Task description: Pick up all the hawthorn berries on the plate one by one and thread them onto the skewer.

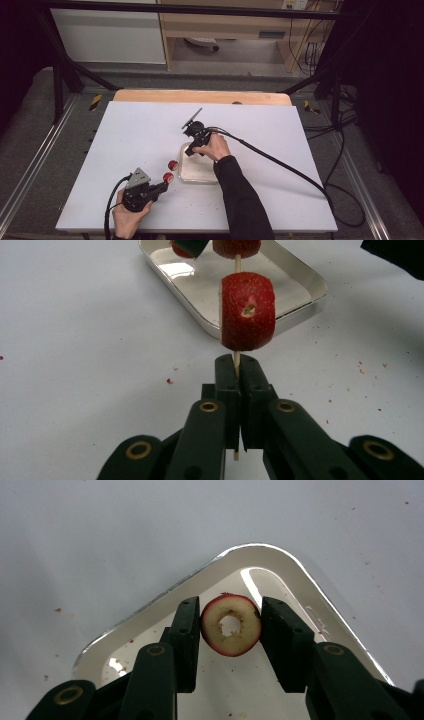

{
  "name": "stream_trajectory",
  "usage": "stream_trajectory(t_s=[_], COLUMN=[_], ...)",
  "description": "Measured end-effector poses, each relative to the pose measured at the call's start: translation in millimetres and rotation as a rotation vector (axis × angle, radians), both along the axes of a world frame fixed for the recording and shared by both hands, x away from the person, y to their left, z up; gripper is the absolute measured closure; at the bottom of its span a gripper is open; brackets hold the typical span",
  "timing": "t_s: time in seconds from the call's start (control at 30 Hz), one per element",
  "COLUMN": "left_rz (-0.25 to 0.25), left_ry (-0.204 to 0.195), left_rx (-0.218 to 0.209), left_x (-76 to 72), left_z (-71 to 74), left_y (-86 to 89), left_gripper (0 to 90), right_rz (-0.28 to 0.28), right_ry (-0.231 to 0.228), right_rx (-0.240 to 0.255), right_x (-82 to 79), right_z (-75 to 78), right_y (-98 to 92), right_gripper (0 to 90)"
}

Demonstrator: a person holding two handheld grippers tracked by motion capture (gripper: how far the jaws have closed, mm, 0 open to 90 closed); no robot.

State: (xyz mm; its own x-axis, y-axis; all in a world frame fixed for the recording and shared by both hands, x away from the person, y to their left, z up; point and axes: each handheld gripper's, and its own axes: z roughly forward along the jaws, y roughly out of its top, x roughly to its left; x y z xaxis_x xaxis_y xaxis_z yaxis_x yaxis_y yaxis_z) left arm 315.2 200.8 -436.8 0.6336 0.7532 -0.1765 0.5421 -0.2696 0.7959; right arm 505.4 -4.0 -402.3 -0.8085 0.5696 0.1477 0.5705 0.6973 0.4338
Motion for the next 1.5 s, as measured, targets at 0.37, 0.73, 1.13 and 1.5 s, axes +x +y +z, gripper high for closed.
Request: stream_trajectory(t_s=[0.37,0.73,1.13,1.5], left_rz=[-0.002,-0.015,-0.039,-0.038], left_ry=[-0.006,-0.011,-0.019,-0.037], left_rx=[-0.002,0.005,0.018,0.037], left_x=[-0.8,-2.1,-2.8,-6.3], left_z=[0.7,1.8,0.8,-1.7], left_y=[-3.4,-9.7,-25.2,-44.5], left_gripper=[88.3,88.3,88.3,88.3], right_rz=[-0.113,-0.222,-0.315,-0.417], right_ry=[0.007,0.005,-0.028,-0.074], right_rx=[0.109,0.260,0.436,0.613], right_x=[-14.0,-32.0,-54.3,-76.4], right_z=[28.2,36.7,29.7,17.9], right_y=[-17.1,-48.8,-89.5,-117.2], right_gripper=[61.2,61.2,61.3,61.4])
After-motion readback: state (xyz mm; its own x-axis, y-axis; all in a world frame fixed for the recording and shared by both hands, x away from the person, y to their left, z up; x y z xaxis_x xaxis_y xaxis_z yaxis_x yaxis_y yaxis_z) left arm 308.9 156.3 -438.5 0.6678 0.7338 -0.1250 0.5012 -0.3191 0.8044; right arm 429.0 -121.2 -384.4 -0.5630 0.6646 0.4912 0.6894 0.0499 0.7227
